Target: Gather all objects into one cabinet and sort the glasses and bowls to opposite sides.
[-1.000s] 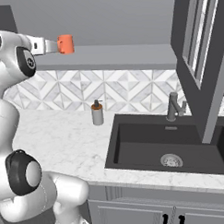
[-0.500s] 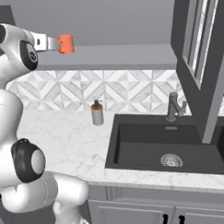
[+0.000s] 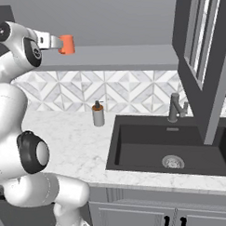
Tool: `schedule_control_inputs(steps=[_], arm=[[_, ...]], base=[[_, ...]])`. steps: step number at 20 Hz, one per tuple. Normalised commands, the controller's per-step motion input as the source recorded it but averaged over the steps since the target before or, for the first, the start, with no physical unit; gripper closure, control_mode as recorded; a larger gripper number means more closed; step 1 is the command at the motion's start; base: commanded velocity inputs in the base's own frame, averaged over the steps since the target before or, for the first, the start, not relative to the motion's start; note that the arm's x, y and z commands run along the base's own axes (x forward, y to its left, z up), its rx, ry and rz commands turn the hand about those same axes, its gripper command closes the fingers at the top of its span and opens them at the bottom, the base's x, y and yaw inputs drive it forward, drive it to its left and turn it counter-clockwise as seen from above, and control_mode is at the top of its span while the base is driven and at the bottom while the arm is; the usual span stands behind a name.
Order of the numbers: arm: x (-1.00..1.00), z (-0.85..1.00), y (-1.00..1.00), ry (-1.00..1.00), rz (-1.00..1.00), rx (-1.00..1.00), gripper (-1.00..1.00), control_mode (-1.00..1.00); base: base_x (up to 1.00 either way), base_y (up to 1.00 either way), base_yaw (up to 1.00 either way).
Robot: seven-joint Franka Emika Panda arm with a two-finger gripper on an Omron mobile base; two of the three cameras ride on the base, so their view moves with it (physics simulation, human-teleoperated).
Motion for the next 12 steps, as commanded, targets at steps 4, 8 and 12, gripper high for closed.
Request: schedule_control_inputs(steps=[4, 8, 12], arm=[[0.16, 0.00, 0.01, -0.01, 0.00, 0.00, -1.00, -1.00], [0.36, 0.00, 0.00, -0.03, 0.00, 0.00, -1.00, -1.00], [0.36, 0.00, 0.00, 0.00, 0.00, 0.00, -1.00, -1.00]], base=[[0.00, 0.00, 0.00], [0.00, 0.00, 0.00], [0.00, 0.00, 0.00]])
